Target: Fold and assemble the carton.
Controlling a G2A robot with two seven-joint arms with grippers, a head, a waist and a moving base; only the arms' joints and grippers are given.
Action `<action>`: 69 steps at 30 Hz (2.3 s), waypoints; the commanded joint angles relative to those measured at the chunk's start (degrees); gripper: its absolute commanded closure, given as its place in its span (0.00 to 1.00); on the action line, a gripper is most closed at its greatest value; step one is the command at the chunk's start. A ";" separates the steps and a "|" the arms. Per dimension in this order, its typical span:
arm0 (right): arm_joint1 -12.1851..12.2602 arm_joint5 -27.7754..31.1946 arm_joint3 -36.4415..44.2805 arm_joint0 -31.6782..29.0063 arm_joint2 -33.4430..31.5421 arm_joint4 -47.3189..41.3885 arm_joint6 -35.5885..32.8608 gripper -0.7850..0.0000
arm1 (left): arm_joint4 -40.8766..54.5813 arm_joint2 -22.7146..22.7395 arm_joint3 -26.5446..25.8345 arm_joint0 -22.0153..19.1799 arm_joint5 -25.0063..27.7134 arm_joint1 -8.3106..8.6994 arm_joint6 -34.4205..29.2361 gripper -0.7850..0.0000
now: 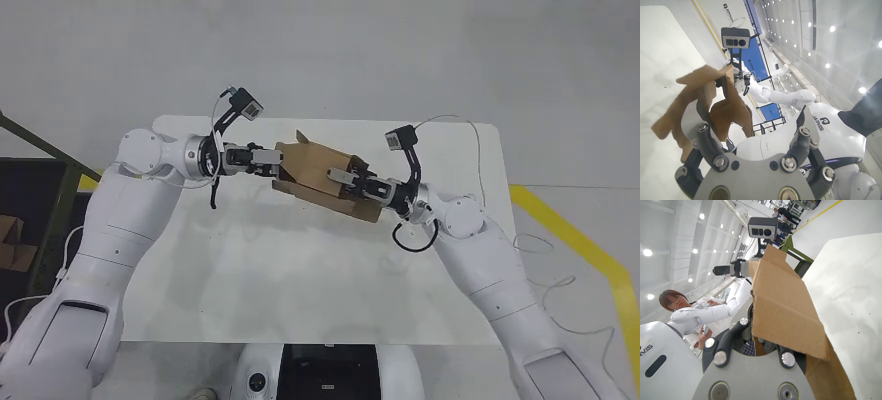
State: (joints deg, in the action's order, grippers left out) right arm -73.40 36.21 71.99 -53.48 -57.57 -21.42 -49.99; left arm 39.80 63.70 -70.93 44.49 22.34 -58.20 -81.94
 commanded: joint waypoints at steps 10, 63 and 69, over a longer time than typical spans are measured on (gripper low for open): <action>-0.09 -0.15 -0.88 0.41 -1.10 1.34 3.64 1.00 | 0.49 0.91 -0.67 1.12 -0.20 0.06 -0.14 0.00; -0.36 0.79 0.38 -0.64 -3.90 -1.65 3.11 1.00 | -1.92 6.23 3.73 0.93 2.00 -0.27 6.32 0.00; -0.32 0.75 2.03 -1.10 -3.80 -3.04 1.40 1.00 | -2.66 6.39 2.96 1.89 0.67 -0.17 7.07 0.00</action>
State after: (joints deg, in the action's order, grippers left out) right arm -73.72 36.99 73.77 -54.53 -61.40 -24.30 -48.42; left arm 37.28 70.42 -67.94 46.32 23.38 -58.30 -74.88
